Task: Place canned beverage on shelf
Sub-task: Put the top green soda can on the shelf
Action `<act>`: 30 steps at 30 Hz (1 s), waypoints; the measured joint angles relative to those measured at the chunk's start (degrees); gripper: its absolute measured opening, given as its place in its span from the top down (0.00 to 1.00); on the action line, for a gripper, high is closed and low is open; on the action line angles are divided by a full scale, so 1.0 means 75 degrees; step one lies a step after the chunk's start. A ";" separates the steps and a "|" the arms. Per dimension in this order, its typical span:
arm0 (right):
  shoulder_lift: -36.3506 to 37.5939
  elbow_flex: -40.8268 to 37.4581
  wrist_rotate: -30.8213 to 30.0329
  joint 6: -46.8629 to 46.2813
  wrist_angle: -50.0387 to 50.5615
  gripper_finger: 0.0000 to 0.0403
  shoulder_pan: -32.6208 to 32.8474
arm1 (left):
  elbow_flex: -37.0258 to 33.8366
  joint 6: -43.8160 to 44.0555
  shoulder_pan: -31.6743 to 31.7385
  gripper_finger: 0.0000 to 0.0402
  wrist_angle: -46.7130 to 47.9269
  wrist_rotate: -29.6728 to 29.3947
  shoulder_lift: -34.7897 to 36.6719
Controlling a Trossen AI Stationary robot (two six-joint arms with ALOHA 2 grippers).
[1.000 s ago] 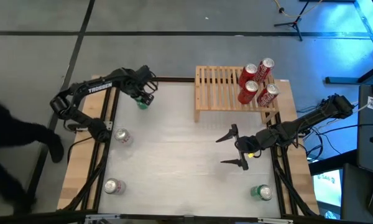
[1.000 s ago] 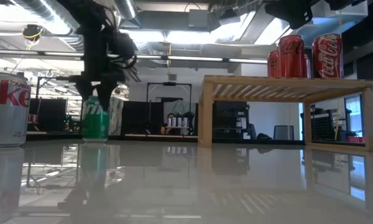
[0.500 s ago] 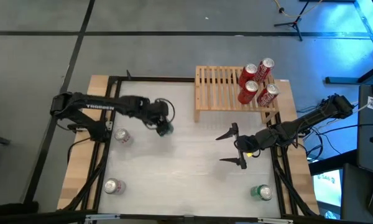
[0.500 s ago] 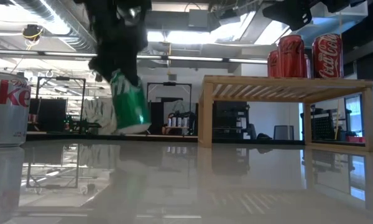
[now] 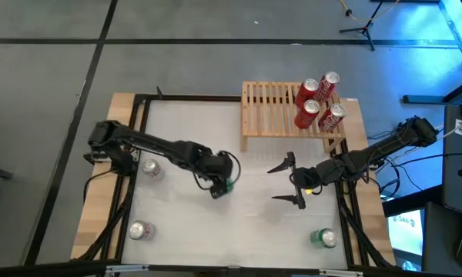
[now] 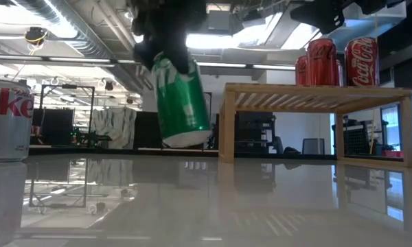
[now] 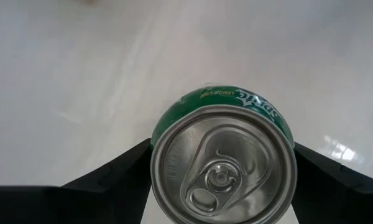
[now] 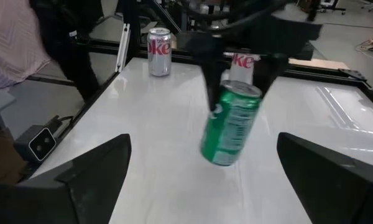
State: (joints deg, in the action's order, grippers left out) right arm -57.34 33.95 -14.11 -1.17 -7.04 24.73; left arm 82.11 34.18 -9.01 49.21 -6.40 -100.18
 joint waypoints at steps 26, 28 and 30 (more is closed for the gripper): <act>0.0003 0.0000 -0.0002 -0.0205 0.0157 0.01 0.0000 | 0.0560 -0.0849 -0.0125 0.16 -0.0113 0.0809 -0.1043; 0.0003 0.0000 -0.0002 -0.0204 0.0157 0.01 0.0000 | 0.0654 -0.0875 -0.0123 0.17 0.0008 0.0941 -0.1045; 0.0003 0.0000 0.0008 -0.0204 0.0157 0.01 0.0000 | 0.0825 -0.0970 -0.0133 0.17 0.0157 0.0942 -0.1049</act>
State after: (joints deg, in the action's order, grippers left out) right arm -57.32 33.95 -14.05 -2.70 -5.86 24.73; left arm 88.30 26.91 -10.00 50.39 0.66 -108.05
